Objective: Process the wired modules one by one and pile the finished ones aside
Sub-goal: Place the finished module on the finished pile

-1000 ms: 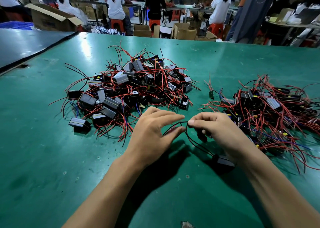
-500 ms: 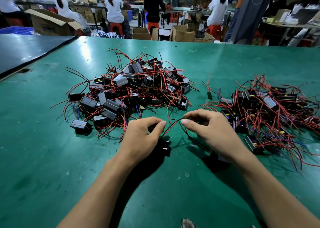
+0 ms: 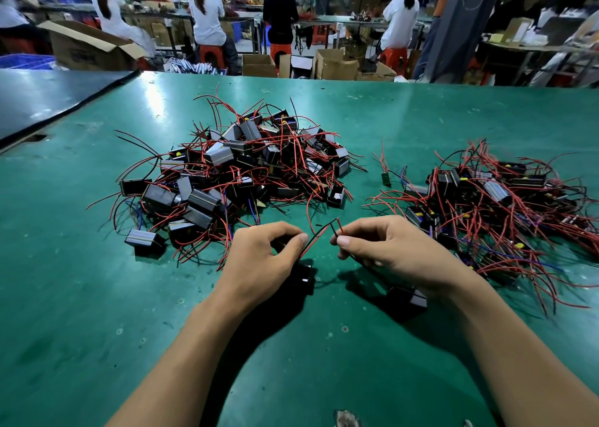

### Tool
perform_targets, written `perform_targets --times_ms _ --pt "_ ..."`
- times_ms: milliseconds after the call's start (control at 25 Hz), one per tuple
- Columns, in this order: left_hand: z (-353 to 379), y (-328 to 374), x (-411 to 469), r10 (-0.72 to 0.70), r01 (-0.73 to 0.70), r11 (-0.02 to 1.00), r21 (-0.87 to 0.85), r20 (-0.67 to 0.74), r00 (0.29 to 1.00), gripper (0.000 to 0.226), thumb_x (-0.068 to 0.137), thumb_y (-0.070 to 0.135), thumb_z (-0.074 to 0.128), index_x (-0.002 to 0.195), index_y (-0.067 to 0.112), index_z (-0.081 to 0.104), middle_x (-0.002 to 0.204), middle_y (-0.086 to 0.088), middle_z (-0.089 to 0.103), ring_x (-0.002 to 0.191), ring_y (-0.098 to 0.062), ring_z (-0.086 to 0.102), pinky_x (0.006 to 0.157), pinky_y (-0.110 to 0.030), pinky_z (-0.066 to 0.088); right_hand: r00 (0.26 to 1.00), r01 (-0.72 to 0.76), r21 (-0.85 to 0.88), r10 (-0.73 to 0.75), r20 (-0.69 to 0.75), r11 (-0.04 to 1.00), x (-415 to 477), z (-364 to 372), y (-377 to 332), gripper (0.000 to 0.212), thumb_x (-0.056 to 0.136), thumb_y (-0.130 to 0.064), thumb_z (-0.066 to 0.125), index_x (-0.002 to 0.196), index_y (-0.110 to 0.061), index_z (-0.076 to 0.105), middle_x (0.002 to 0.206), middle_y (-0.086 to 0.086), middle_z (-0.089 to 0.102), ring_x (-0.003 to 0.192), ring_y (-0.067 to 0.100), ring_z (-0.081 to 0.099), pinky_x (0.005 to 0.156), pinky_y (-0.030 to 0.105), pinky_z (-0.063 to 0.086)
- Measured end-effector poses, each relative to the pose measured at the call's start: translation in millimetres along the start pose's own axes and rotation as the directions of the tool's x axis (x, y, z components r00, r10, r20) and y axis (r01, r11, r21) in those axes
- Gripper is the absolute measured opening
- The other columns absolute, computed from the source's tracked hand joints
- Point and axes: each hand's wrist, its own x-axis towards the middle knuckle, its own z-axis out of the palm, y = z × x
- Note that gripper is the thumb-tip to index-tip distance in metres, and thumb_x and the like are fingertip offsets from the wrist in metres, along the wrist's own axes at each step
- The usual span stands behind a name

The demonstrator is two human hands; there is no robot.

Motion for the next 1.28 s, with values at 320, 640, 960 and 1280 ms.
perform_targets --times_ms 320,640,960,1280 --pt "-4 0 4 -0.068 0.066 0.997 -0.028 -0.113 0.991 0.02 0.096 0.025 0.062 0.108 0.016 0.075 0.095 0.014 0.071 0.086 0.005 0.063 0.084 -0.02 0.05 0.986 0.094 0.208 -0.061 -0.158 0.974 2 -13 1 0.022 0.075 -0.031 0.074 0.088 -0.014 0.077 0.078 0.003 0.073 0.054 0.006 0.047 0.049 0.013 0.035" --pt "-2 -2 3 -0.098 0.098 0.995 0.009 -0.023 0.995 0.033 0.097 0.03 0.058 0.129 0.022 0.062 0.121 0.006 0.063 0.109 -0.015 0.062 0.1 -0.043 0.049 0.717 0.34 0.38 0.025 -0.697 0.86 2 -56 -2 0.011 0.096 -0.012 0.063 0.087 -0.016 0.068 0.071 -0.005 0.069 0.05 0.004 0.043 0.044 0.012 0.031" --pt "-2 -2 2 -0.102 0.1 0.991 0.093 0.019 0.995 0.026 0.097 0.029 0.059 0.118 0.017 0.069 0.113 0.006 0.067 0.103 -0.015 0.061 0.096 -0.037 0.048 0.491 0.187 0.439 0.303 -0.816 0.879 -1 -85 19 0.008 0.097 -0.015 0.061 0.095 -0.012 0.068 0.078 -0.001 0.064 0.045 0.004 0.048 0.041 0.02 0.036" --pt "-1 -4 1 -0.091 0.086 0.99 0.116 0.038 0.995 0.021 0.096 0.029 0.06 0.104 0.015 0.074 0.097 0.009 0.068 0.098 -0.014 0.061 0.089 -0.033 0.048 0.22 0.064 -0.114 -0.126 -0.967 0.991 1 -59 7 0.044 0.086 -0.02 0.069 0.125 -0.015 0.052 0.109 0.001 0.046 0.078 -0.005 0.05 0.074 0.022 0.045"
